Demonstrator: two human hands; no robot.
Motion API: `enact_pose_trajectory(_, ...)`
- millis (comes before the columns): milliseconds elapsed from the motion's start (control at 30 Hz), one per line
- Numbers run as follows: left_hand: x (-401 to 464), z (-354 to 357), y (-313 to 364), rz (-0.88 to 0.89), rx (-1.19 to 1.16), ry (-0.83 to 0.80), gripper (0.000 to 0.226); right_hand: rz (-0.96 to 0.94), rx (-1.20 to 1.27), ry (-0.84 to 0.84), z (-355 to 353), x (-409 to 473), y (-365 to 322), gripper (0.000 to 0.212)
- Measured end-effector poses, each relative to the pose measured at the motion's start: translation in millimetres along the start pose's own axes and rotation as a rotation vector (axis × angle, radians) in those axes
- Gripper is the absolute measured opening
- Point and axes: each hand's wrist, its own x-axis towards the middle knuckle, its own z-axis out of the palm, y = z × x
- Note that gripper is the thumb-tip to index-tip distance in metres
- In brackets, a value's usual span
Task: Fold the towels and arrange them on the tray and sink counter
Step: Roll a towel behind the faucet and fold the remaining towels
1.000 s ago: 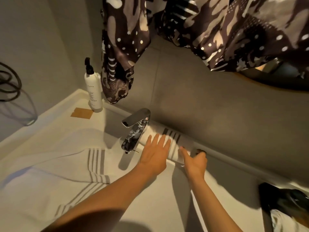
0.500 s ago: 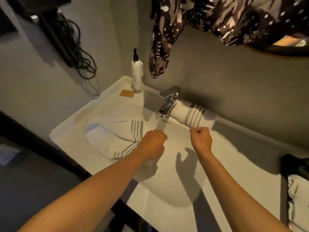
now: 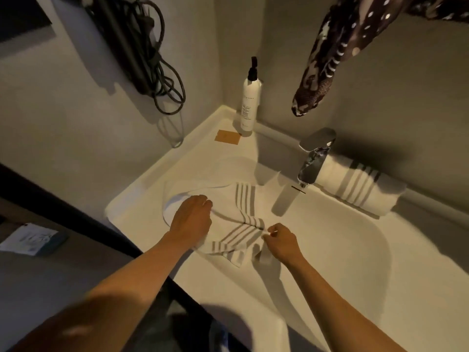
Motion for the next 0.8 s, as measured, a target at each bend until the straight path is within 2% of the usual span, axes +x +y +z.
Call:
enact_pose_trajectory(67, 33.5, 9.7, -22.0, 0.052, 0.106, 0.099, 0.042, 0.049, -0.072, -0.010, 22.8, 25.4, 5.5, 0.030)
enact_pose_trajectory(133, 60.7, 13.9, -32.3, 0.064, 0.153, 0.126, 0.059, 0.061, -0.085, 0.078, 37.8, 49.7, 3.7, 0.024)
enact_pose_trajectory(200, 80.8, 11.3, -35.0, 0.008, 0.176, 0.122, 0.064, 0.063, -0.064, 0.188, 46.6, 73.7, 0.2, 0.028)
enact_pose_trajectory(267, 95.2, 13.0, -37.7, 0.017, 0.264, 0.113, 0.054, 0.121, -0.086, 0.197, 53.3, 98.8, -6.7, 0.044)
enact_pose_trajectory(333, 100.2, 15.4, -39.1, 0.091, 0.314, 0.050, 0.035, 0.191, -0.119, 0.075, 59.7, 116.5, -12.5, 0.057)
enact_pose_trajectory(400, 99.4, 17.3, -39.6, 0.189, 0.323, 0.016, 0.026, 0.215, -0.145, -0.081, 63.8, 121.6, -18.1, 0.048)
enact_pose_trajectory(467, 93.7, 10.9, -36.0, 0.257, 0.088, -0.181, 0.032, 0.175, -0.211, -0.160, 62.2, 115.0, -21.4, 0.033)
enact_pose_trajectory(500, 90.4, 2.2, -34.4, 0.285, -0.035, -0.318, 0.038, 0.151, -0.253, -0.159, 59.0, 109.6, -24.0, 0.030)
enact_pose_trajectory(533, 84.8, -11.1, -30.9, 0.328, -0.147, -0.390, 0.041, 0.113, -0.297, -0.132, 51.5, 99.7, -26.6, 0.030)
enact_pose_trajectory(600, 71.1, -38.2, -25.1, 0.433, -0.346, -0.380, 0.034, 0.003, -0.320, -0.059, 32.4, 73.9, -32.9, 0.036)
enact_pose_trajectory(667, 53.8, -67.3, -15.2, 0.495, -0.462, -0.369, 0.023, -0.088, -0.204, -0.028, 9.7, 39.4, -29.7, 0.038)
enact_pose_trajectory(733, 32.3, -99.1, 0.3, 0.549, -0.454, -0.300, 0.021, -0.140, -0.087, -0.026, -15.9, -0.6, -13.5, 0.030)
enact_pose_trajectory(800, 7.8, -131.6, 23.1, 0.605, -0.460, -0.153, 0.030, -0.157, -0.069, -0.017, -47.6, -41.3, 6.3, 0.039)
